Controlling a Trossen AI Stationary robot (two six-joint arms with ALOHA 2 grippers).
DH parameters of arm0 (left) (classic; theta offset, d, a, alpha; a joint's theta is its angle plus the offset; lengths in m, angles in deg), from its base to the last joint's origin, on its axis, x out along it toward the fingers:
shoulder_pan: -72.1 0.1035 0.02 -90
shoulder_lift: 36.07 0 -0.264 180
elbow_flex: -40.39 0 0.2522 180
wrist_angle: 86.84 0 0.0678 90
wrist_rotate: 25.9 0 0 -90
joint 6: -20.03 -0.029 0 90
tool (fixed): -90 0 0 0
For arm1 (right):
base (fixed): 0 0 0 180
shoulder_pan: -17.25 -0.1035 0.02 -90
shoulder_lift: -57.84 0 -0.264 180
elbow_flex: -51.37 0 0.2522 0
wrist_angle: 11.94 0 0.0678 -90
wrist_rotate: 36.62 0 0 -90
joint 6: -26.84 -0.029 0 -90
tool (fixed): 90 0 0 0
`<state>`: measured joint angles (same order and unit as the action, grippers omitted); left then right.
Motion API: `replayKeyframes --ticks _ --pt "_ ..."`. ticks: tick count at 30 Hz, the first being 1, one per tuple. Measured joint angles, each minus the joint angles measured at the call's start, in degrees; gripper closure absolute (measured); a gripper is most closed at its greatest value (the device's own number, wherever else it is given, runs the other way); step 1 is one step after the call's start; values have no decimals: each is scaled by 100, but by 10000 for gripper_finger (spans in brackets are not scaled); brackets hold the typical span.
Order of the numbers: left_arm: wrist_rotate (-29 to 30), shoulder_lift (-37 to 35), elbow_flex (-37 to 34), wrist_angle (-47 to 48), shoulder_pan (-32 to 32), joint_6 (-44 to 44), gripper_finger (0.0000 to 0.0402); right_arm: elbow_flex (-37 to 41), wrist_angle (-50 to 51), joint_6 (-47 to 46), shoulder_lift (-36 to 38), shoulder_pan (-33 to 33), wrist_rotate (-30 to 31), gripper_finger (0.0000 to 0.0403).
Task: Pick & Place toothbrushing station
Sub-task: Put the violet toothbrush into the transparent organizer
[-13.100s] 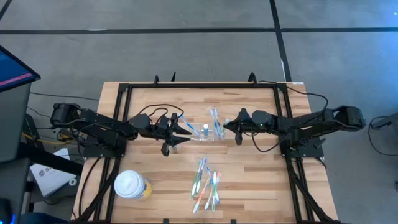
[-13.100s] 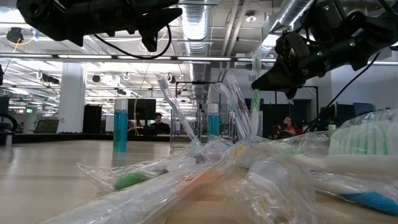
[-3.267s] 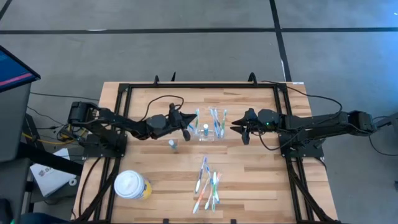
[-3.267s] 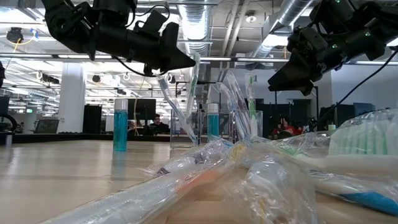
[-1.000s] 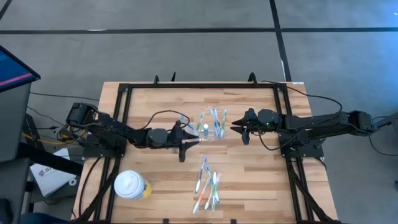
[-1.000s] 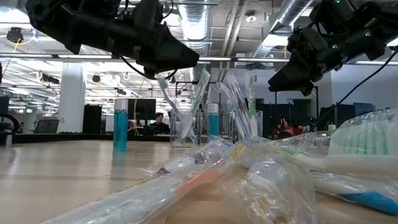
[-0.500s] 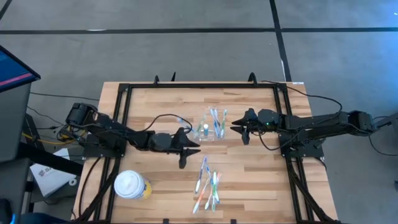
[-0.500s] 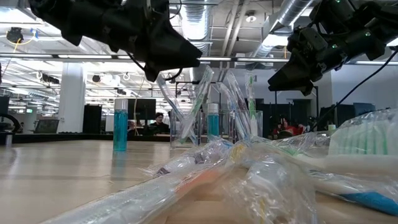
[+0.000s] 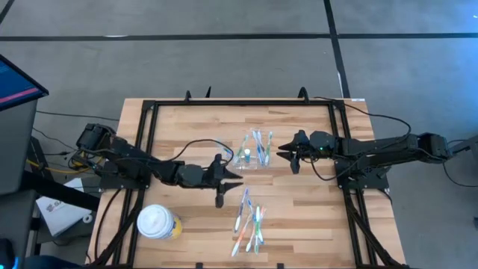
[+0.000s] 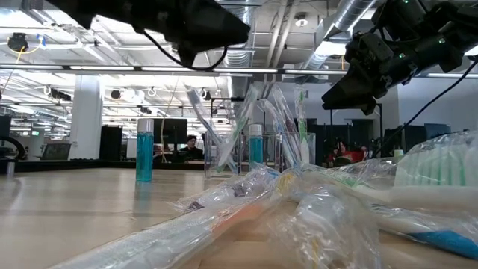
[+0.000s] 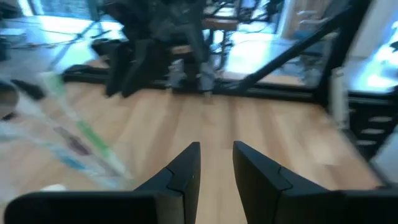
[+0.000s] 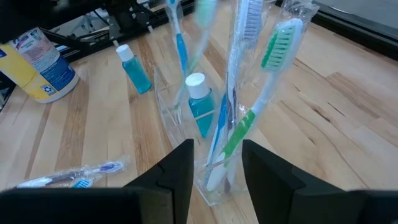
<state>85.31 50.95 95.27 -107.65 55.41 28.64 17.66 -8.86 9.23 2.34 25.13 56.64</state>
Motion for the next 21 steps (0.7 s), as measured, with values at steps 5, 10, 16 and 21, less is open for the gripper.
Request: replayKeyframes --ticks 5,10,16,21 --pt "-67 -172 3 423 -249 605 314 0 17 0 1 0 -1 276" --pt "-155 -133 222 1463 -458 1491 314 -2 2 0 0 0 1 276" --pt "-177 -103 427 2024 -580 1991 314 0 -20 0 2 0 0 276" --pt "-523 -25 541 2116 -583 2353 314 0 -20 0 0 0 1 276"
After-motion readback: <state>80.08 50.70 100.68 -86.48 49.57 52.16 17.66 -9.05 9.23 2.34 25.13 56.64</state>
